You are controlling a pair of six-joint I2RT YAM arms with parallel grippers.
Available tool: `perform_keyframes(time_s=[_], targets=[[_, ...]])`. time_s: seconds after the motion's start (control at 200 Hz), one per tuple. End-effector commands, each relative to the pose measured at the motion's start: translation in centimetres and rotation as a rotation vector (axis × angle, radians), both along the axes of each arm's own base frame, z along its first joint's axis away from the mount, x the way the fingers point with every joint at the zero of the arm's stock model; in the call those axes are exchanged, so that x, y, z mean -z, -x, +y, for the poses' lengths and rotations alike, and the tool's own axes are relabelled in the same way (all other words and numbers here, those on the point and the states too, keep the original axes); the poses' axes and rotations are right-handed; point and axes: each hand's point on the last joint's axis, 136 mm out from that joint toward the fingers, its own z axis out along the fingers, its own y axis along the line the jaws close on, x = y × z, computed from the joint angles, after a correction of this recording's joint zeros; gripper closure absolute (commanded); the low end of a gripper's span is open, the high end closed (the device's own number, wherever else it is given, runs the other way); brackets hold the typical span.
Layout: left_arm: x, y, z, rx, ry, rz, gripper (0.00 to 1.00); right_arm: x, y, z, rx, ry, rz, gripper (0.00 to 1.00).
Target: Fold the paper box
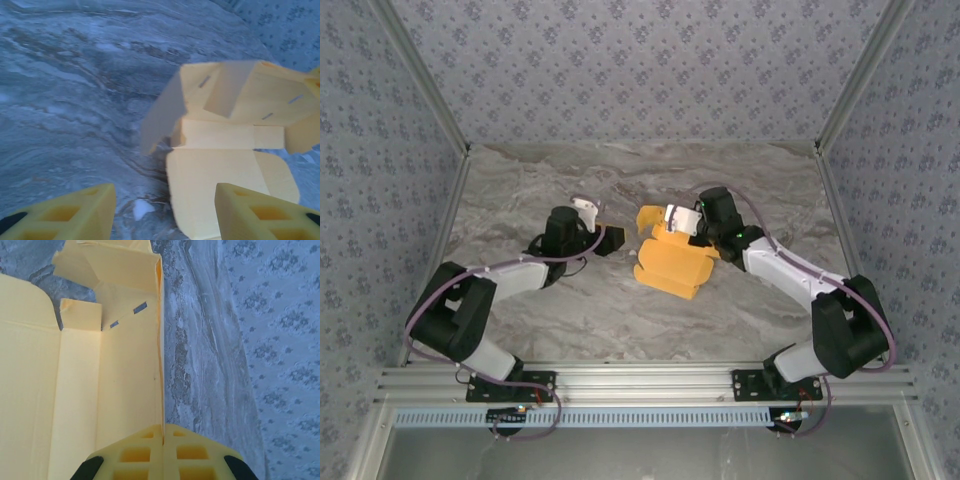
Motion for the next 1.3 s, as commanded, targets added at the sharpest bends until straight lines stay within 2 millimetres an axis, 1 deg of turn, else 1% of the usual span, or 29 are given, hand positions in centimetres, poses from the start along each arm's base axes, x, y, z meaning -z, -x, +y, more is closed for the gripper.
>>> perform_keyframes(time_s=[0.0, 0.09, 0.195, 0.26, 0.39, 0.47, 0.54, 0.605, 0.68, 0.77, 0.924, 1.009, 1.144, 1.294], targets=[[-0.8, -2.0, 2.4, -0.090, -0.017, -0.014, 0.49, -2.0, -1.1, 0.6, -0.065, 0.060, -0.154, 1.00], [-0.2, -3.2, 4.1, -0.144, -0.045, 0.015, 0.52, -1.8, -1.5, 1.1, -0.110, 0.105, -0.202, 1.00], [0.4, -4.4, 4.6, -0.159, -0.097, 0.026, 0.54, -0.9, -1.7, 1.3, -0.142, 0.156, -0.221, 1.00], [0.8, -4.9, 4.3, -0.149, -0.110, 0.035, 0.54, -0.5, -1.8, 1.2, -0.147, 0.178, -0.237, 1.00], [1.6, -5.9, 3.0, -0.098, -0.110, 0.049, 0.54, -0.2, -2.0, 1.2, -0.167, 0.204, -0.289, 1.00], [2.4, -6.6, 2.4, -0.067, -0.127, 0.062, 0.55, 0.3, -2.0, 1.1, -0.175, 0.219, -0.304, 1.00], [3.1, -6.9, 1.9, -0.035, -0.148, 0.069, 0.56, 0.6, -1.9, 1.1, -0.184, 0.217, -0.327, 1.00], [3.4, -7.2, 1.6, -0.010, -0.160, 0.061, 0.56, 0.8, -1.9, 1.2, -0.186, 0.216, -0.347, 1.00], [3.6, -7.3, 1.0, 0.026, -0.165, 0.057, 0.56, 1.4, -1.8, 1.0, -0.189, 0.226, -0.350, 1.00], [4.0, -7.4, 0.2, 0.078, -0.174, 0.053, 0.56, 1.5, -1.7, 0.9, -0.186, 0.230, -0.369, 1.00], [5.2, -6.5, -1.9, 0.203, -0.204, 0.054, 0.56, 2.0, -1.5, 0.8, -0.183, 0.231, -0.380, 1.00], [5.6, -6.2, -2.7, 0.248, -0.215, 0.046, 0.56, 2.3, -1.4, 0.7, -0.180, 0.236, -0.378, 1.00], [5.4, -5.9, -3.5, 0.303, -0.199, 0.029, 0.55, 2.7, -1.4, 0.5, -0.178, 0.244, -0.385, 1.00], [5.4, -5.0, -4.4, 0.380, -0.196, 0.015, 0.54, 3.0, -1.1, 0.4, -0.178, 0.248, -0.402, 1.00]])
